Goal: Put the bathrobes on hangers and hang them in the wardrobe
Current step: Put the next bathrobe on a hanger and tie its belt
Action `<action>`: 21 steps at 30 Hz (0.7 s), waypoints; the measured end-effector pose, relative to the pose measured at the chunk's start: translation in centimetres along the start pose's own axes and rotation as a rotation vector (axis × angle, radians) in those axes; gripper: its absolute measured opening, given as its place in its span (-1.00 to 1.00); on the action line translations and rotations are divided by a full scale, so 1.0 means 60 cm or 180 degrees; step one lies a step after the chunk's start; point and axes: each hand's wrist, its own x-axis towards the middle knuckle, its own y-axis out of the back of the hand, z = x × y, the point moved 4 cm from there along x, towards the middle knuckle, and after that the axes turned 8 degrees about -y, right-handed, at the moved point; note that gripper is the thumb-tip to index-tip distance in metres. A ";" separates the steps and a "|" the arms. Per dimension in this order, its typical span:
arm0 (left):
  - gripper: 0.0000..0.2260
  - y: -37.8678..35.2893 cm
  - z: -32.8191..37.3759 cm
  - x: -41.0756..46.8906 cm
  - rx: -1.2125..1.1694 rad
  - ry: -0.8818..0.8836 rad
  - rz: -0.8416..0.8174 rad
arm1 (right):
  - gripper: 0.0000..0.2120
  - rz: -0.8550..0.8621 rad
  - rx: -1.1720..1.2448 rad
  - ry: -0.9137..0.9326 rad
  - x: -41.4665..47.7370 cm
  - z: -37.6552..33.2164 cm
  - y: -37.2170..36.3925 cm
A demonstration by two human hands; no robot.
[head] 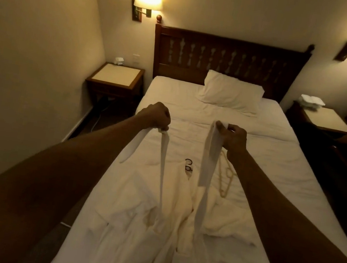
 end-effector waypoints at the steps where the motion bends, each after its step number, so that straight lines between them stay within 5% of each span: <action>1: -0.83 0.017 0.002 0.003 0.0076 -0.0007 0.0072 | -0.61 -0.0035 0.0042 -0.0057 -0.003 0.004 0.002; 4: -0.89 0.069 0.008 0.007 0.0370 0.0028 0.0399 | -0.74 -0.0385 0.0319 -0.0350 -0.015 0.024 0.005; 10: -0.77 0.110 0.046 -0.005 0.0414 -0.0444 0.1207 | -0.57 -0.0605 0.0925 -0.0968 -0.042 0.025 0.006; 13: -0.76 0.097 0.075 -0.009 0.0212 -0.0711 0.0561 | -0.54 -0.0611 0.0953 -0.0757 -0.049 -0.012 0.012; 16: -0.78 0.093 0.107 -0.017 0.0253 -0.0873 -0.0323 | -0.80 -0.0562 0.0767 -0.0245 -0.064 -0.076 0.020; 21: -0.81 0.122 0.147 -0.028 0.0739 -0.0777 -0.1121 | -0.76 -0.0436 0.0356 0.0480 -0.083 -0.149 0.022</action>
